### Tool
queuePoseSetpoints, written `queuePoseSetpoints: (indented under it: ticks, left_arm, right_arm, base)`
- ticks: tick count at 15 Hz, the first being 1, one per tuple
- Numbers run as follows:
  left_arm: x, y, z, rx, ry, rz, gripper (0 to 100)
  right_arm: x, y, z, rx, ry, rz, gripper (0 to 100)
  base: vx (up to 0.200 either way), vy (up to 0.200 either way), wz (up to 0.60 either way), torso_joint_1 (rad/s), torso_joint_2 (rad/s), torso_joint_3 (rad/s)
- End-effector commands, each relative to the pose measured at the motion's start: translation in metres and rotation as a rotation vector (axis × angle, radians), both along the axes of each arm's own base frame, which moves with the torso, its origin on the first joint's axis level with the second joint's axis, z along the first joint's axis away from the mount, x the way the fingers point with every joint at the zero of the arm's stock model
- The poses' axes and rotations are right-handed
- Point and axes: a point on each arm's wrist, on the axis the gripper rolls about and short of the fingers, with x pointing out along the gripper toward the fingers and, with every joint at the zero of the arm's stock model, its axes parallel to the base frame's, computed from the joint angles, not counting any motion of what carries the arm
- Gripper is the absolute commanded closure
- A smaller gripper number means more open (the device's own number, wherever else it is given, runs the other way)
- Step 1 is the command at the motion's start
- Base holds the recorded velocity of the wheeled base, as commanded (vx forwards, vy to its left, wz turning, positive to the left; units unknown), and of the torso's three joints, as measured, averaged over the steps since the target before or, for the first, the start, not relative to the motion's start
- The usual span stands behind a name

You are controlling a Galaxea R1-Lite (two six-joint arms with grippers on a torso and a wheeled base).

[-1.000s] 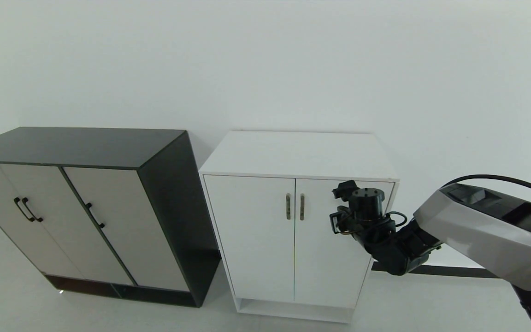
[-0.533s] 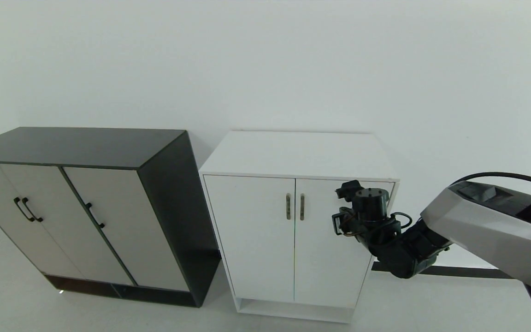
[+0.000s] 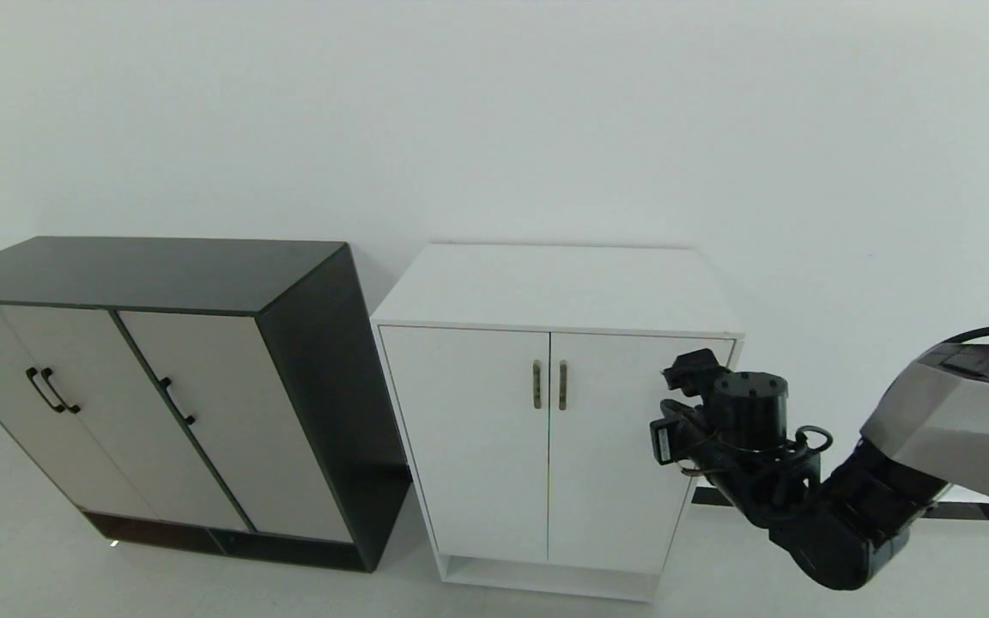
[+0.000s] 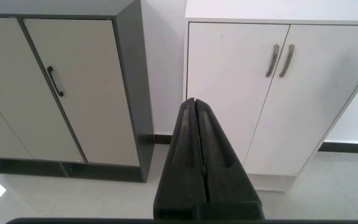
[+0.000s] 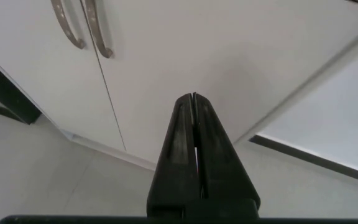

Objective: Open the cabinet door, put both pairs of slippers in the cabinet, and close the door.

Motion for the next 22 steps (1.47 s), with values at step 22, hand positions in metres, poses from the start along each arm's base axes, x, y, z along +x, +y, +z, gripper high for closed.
queuePoseSetpoints:
  ticks: [22]
  left_arm:
    - [0.000,0.000,0.000,-0.002,0.001,0.000,100]
  right_arm:
    - [-0.324,-0.181,0.019,0.137,-0.026,-0.015,100]
  base:
    - [0.000,0.000,0.00,0.000,0.00,0.000]
